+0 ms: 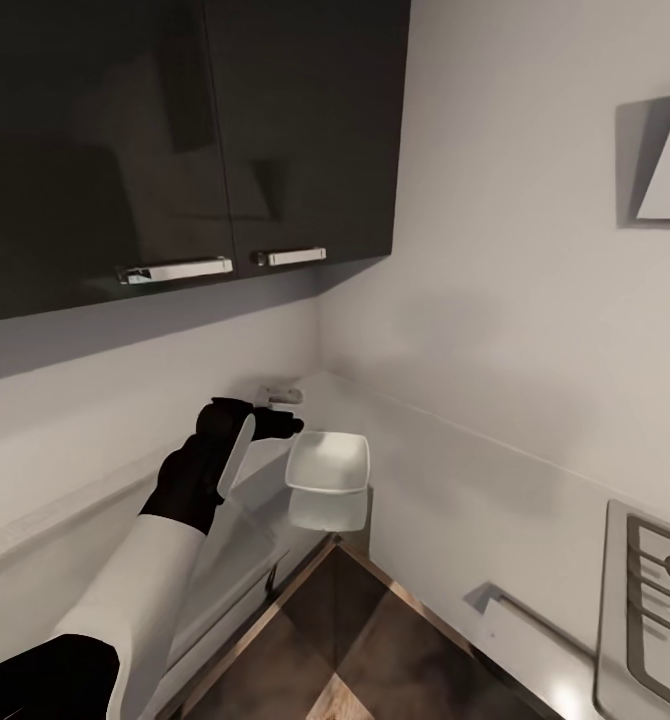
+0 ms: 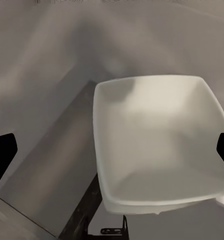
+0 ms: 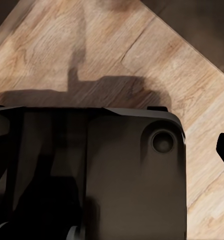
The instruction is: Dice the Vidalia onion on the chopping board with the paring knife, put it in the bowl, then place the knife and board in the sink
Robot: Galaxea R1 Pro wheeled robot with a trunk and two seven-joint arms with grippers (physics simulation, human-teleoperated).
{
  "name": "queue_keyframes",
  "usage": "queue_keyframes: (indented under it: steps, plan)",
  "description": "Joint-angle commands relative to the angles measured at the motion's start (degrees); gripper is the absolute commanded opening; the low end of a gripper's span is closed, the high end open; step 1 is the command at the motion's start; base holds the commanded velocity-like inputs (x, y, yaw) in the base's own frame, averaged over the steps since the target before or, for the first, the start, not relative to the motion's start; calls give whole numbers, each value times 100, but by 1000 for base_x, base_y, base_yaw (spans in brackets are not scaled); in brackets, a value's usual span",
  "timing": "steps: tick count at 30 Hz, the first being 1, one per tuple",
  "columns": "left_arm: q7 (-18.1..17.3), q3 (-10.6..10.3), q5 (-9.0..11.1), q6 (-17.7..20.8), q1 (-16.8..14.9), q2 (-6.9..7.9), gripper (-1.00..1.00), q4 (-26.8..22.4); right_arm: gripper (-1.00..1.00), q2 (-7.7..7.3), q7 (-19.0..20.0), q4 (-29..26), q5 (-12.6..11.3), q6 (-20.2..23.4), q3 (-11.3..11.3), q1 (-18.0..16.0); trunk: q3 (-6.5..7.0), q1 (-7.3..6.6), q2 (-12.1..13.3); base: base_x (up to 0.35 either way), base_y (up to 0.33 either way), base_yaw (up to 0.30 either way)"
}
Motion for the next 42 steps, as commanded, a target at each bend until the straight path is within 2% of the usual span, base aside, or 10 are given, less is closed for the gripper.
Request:
queue_keyframes:
  steps: [1,9,14,17,34,42]
  plan:
    - [-2,1,12,9,-5,0,100,-3,100,2,-16,4,34,-17,-20,-5,-17,4,-14,12,0,0]
    - [-2,2,12,-21,5,0,100,137,100,7,-10,4,34,-17,-20,-5,-23,4,-14,2,0,0]
    - [12,2,9,-319,6,0,100,336,100,8,-9,4,34,-15,-20,-5,-24,4,-14,0,0,0]
    - [14,2,4,-370,6,0,100,358,100,8,-9,4,34,-13,-20,-5,-24,4,-14,0,0,0]
    - [16,2,2,-431,6,0,100,514,100,24,17,4,34,111,-20,-5,-152,4,-14,71,0,0]
    - [19,10,-7,-499,6,0,100,682,100,25,26,4,34,114,-20,-5,-166,4,-14,1,0,0]
